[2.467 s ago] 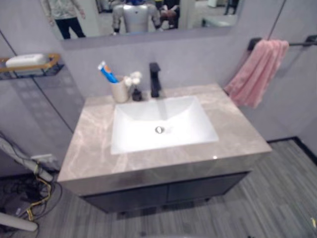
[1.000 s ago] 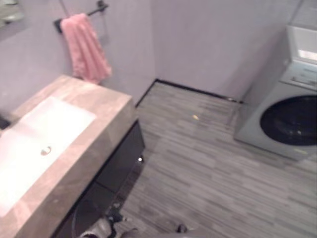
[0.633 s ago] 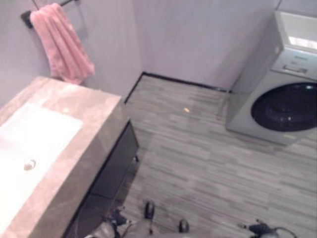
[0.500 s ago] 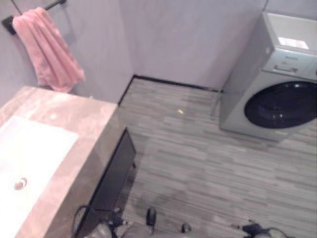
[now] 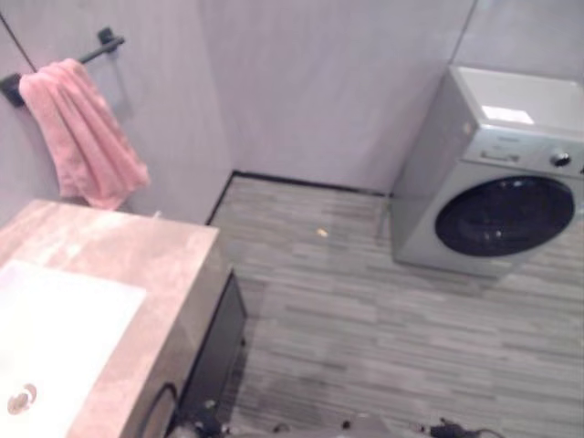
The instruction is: Put brush and paste in cup on sink, flatten towel.
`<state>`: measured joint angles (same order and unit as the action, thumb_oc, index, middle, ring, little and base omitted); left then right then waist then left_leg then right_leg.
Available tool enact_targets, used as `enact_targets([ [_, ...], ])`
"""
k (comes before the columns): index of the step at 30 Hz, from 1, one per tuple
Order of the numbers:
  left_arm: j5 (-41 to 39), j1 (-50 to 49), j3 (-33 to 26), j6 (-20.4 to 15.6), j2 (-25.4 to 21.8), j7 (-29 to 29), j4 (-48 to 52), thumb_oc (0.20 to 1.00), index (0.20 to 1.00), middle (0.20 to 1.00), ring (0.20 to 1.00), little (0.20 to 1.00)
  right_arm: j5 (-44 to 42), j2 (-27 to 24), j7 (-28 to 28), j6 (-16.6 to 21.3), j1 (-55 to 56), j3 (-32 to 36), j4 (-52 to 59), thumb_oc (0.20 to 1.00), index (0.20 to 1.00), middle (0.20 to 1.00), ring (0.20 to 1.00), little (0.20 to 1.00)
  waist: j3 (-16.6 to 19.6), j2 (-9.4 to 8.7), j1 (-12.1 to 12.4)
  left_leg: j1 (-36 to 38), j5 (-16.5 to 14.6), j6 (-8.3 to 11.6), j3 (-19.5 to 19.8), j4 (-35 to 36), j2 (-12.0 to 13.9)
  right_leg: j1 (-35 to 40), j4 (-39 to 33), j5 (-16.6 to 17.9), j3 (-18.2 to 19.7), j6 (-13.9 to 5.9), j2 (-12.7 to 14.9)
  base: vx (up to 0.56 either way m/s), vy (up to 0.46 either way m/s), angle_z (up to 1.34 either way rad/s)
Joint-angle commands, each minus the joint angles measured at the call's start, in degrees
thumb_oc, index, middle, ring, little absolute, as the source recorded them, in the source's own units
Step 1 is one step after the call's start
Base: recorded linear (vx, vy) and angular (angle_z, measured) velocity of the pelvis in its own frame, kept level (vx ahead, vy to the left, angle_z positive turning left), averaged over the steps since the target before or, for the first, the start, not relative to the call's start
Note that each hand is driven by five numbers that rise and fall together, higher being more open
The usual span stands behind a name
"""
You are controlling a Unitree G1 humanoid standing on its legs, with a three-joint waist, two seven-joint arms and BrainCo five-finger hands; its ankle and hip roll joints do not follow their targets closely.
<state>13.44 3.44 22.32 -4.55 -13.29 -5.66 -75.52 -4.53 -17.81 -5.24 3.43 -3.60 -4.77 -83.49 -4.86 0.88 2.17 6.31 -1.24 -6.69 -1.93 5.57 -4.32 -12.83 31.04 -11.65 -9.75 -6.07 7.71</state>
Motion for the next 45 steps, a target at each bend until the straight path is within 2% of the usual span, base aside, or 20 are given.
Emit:
enact_targets([
  [1, 1.70, 0.50, -0.73, 0.02, 0.57, 1.31, -3.15, 1.000, 1.000, 1.000, 1.000, 1.000, 0.41, -2.62, 0.11, -0.43, 1.59, -1.24, -2.18, 1.000, 1.000, 1.000, 1.000, 1.000, 0.34, 2.07, 0.96, -1.60, -4.73, 1.53, 1.69, -4.11, -0.10, 1.99, -22.46, 11.63, -2.47, 0.19, -4.30, 0.22, -0.038, -0.18],
  [5, 2.41, 0.96, -0.42, -0.15, 0.05, -0.05, -1.47, 1.000, 1.000, 1.000, 1.000, 1.000, 0.04, -2.13, 0.17, -0.42, 2.47, -1.21, -2.40, 1.000, 1.000, 1.000, 1.000, 1.000, 0.39, 1.58, 0.62, 0.29, -6.77, 2.61, 1.83, -5.08, 0.75, 2.23, -26.91, 13.51, -2.06, -0.18, -5.11, 0.34, -0.096, -0.17],
  [6, 2.35, 1.11, -0.36, -0.17, 0.57, -0.31, -1.11, 1.000, 1.000, 1.000, 1.000, 1.000, -0.44, -1.89, 0.61, -0.56, 3.53, -0.83, -3.66, 1.000, 1.000, 1.000, 1.000, 1.000, 0.84, 0.90, 0.11, 1.53, -7.91, 3.40, 2.87, -7.21, 1.50, 3.87, -26.43, 12.65, 0.75, 1.05, -6.46, 0.42, -0.160, 0.04],
  [9, 1.14, 1.42, -0.89, 0.00, 1.13, -0.40, -0.55, 1.000, 1.000, 1.000, 1.000, 1.000, 0.36, -1.64, 0.85, -1.24, 4.97, -0.94, -4.97, 1.000, 1.000, 1.000, 1.000, 1.000, 1.52, 0.60, 0.37, 1.59, -7.89, 4.46, 3.49, -10.89, 2.43, 5.54, -26.38, 11.58, 0.41, 2.30, -7.39, 0.39, -0.181, 0.42],
  [13, -0.14, 2.13, -0.49, -0.23, 1.28, -0.11, 1.20, 1.000, 1.000, 1.000, 1.000, 1.000, 0.95, -2.81, 0.79, -1.36, 5.32, -1.28, -5.09, 1.000, 1.000, 1.000, 1.000, 1.000, 1.58, 0.02, 0.13, -0.87, -3.87, 7.44, 4.34, -20.48, 4.18, 8.91, -26.76, 9.04, -0.69, 4.72, -9.10, 0.39, -0.238, 0.23],
  [14, -0.48, 2.41, -0.14, 0.02, 1.17, -0.20, 1.34, 1.000, 1.000, 1.000, 1.000, 1.000, 0.39, -3.30, 0.34, -1.14, 5.16, -1.26, -4.52, 1.000, 1.000, 1.000, 1.000, 1.000, 0.65, -0.58, 0.21, -5.03, 0.92, 8.84, 3.72, -29.84, 5.27, 10.85, -27.05, 8.14, -0.70, 6.12, -9.88, 0.27, -0.218, 0.03],
  [18, -1.47, 3.67, -0.07, 0.32, 0.97, -0.78, 1.41, 1.000, 1.000, 1.000, 1.000, 1.000, 1.46, -4.17, -0.08, -1.00, 3.91, -3.39, -3.05, 1.000, 1.000, 1.000, 1.000, 1.000, -1.65, -1.57, 0.99, -12.22, 3.63, 8.63, 2.61, -41.86, 6.56, 12.58, -26.54, 6.41, -1.38, 8.04, -10.48, 0.20, -0.189, 0.06],
  [20, -1.49, 3.82, -0.14, 0.36, 1.04, -0.87, 1.29, 1.000, 1.000, 1.000, 1.000, 1.000, 1.61, -4.18, -0.09, -1.07, 3.70, -3.65, -3.01, 1.000, 1.000, 1.000, 1.000, 1.000, -1.80, -1.91, 0.97, -13.50, 2.92, 8.24, 1.47, -40.99, 6.94, 13.12, -26.57, 6.20, -1.75, 8.11, -10.14, 0.16, -0.100, -0.07],
  [22, -2.40, 4.01, -1.15, -0.11, 1.23, -1.54, 1.36, 1.000, 1.000, 1.000, 1.000, 1.000, 2.13, -5.01, -0.86, -1.04, 3.41, -3.59, -3.09, 1.000, 1.000, 1.000, 1.000, 1.000, -1.80, -3.18, 1.51, -18.38, -1.24, 7.45, -1.88, -32.09, 5.20, 14.91, -28.01, 6.16, -3.26, 7.14, -8.56, 0.26, -0.040, 0.32],
  [23, -2.49, 3.70, -1.27, -0.52, 1.31, -1.85, 1.80, 1.000, 1.000, 1.000, 1.000, 1.000, 2.44, -5.26, -1.30, -0.91, 3.58, -3.47, -3.25, 1.000, 1.000, 1.000, 1.000, 1.000, -1.41, -3.25, 1.63, -18.65, -1.52, 7.09, -3.14, -20.81, 4.03, 15.53, -28.49, 5.82, -4.02, 6.36, -8.15, 0.22, 0.024, 0.45],
  [24, -2.49, 3.67, -1.27, -0.51, 1.31, -1.85, 1.81, 1.000, 1.000, 1.000, 1.000, 1.000, 2.44, -5.26, -1.30, -0.90, 3.59, -3.48, -3.25, 1.000, 1.000, 1.000, 1.000, 1.000, -1.43, -3.36, 1.65, -18.30, -1.24, 7.05, -3.22, -20.23, 3.88, 15.59, -28.47, 5.79, -3.98, 6.32, -8.01, 0.24, 0.054, 0.36],
  [27, -2.45, 2.96, -1.26, -0.58, 1.41, -1.49, 0.97, 1.000, 1.000, 1.000, 1.000, 1.000, 3.73, -4.45, -1.75, -0.65, 4.01, -4.34, -3.25, 1.000, 1.000, 1.000, 1.000, 1.000, -0.60, -1.76, 1.22, -17.65, 5.21, 8.56, -5.98, -1.46, 3.73, 18.31, -28.52, 3.52, -5.07, 6.13, -8.91, 0.32, 0.098, 0.19],
  [31, -2.00, 1.28, -2.31, -0.14, 1.48, -1.09, -0.89, 1.000, 1.000, 1.000, 1.000, 1.000, 4.73, -3.22, -1.17, -0.96, 3.83, -5.21, -3.47, 1.000, 1.000, 1.000, 1.000, 1.000, 0.77, -1.28, 2.07, -15.25, 5.86, 7.73, -7.36, -0.58, 3.25, 20.67, -27.34, 1.58, -4.69, 5.23, -8.38, 0.45, 0.201, -0.01],
  [32, -2.13, 0.79, -3.52, 0.05, 1.60, -0.85, -2.73, 1.000, 1.000, 1.000, 1.000, 1.000, 5.36, -2.58, -0.63, -0.73, 4.10, -5.16, -3.54, 1.000, 1.000, 1.000, 1.000, 1.000, 2.11, -1.73, 2.16, -15.35, 6.32, 6.36, -4.13, -2.44, 1.76, 21.55, -24.35, 0.58, -4.89, 4.58, -7.11, 0.41, 0.231, -0.23],
  [35, -2.46, 0.47, -3.90, -0.04, 1.48, -0.66, -3.20, 1.000, 1.000, 1.000, 1.000, 1.000, 5.52, -2.01, -0.42, -0.81, 4.12, -5.01, -3.48, 1.000, 1.000, 1.000, 1.000, 1.000, 2.57, -2.32, 2.09, -15.17, 4.52, 5.31, -4.19, -4.73, 1.10, 20.92, -21.20, 1.18, -4.45, 3.65, -5.52, 0.33, 0.241, -0.08],
  [36, -2.40, 0.24, -3.90, -0.15, 1.42, -0.50, -3.13, 1.000, 1.000, 1.000, 1.000, 1.000, 5.85, -1.64, -0.33, -0.84, 4.22, -5.02, -3.56, 1.000, 1.000, 1.000, 1.000, 1.000, 2.89, -2.59, 2.27, -14.77, 3.22, 4.54, -4.51, -5.74, 0.39, 20.92, -19.84, 2.69, -4.39, 2.58, -4.50, 0.39, 0.377, 0.00],
  [37, -2.78, 0.26, -3.84, -0.34, 1.04, -0.49, -2.69, 1.000, 1.000, 1.000, 1.000, 1.000, 6.50, -0.82, 0.38, -0.81, 4.78, -5.66, -3.33, 1.000, 1.000, 1.000, 1.000, 1.000, 3.12, -3.18, 2.63, -13.23, 1.28, 2.70, -4.28, -6.59, -1.21, 19.43, -13.95, 8.22, -3.26, 0.50, -2.11, 0.38, 0.374, 0.10],
  [39, -3.02, 0.39, -3.73, -0.44, 0.97, -0.45, -2.29, 1.000, 1.000, 1.000, 1.000, 1.000, 6.69, -0.56, 0.54, -0.85, 4.85, -5.89, -3.29, 1.000, 1.000, 1.000, 1.000, 1.000, 3.20, -3.04, 2.63, -12.41, 0.79, 2.04, -3.76, -6.37, -1.63, 17.84, -10.58, 10.21, -2.81, 0.03, -1.42, 0.25, 0.294, 0.15],
  [42, -2.99, 1.36, -2.39, -0.63, 0.71, -0.21, -1.14, 1.000, 1.000, 1.000, 1.000, 1.000, 7.05, -0.69, 0.47, -0.99, 4.49, -5.87, -3.02, 1.000, 1.000, 1.000, 1.000, 1.000, 2.05, -2.48, 2.27, -8.78, -0.57, -0.41, -1.70, -5.21, -3.92, 12.72, 2.29, 18.52, -1.80, -1.13, 2.15, 0.24, 0.386, 0.18],
  [45, -2.34, 2.23, -0.83, -0.66, 0.41, 0.01, 0.14, 1.000, 1.000, 1.000, 1.000, 1.000, 7.33, -0.15, 0.44, -0.81, 4.15, -6.71, -2.59, 1.000, 1.000, 1.000, 1.000, 1.000, 0.60, -1.18, 1.15, -5.12, -1.16, -1.53, 0.02, -3.46, -4.32, 8.22, 9.77, 16.74, -1.77, -0.04, 2.98, 0.15, 0.228, 0.23],
])
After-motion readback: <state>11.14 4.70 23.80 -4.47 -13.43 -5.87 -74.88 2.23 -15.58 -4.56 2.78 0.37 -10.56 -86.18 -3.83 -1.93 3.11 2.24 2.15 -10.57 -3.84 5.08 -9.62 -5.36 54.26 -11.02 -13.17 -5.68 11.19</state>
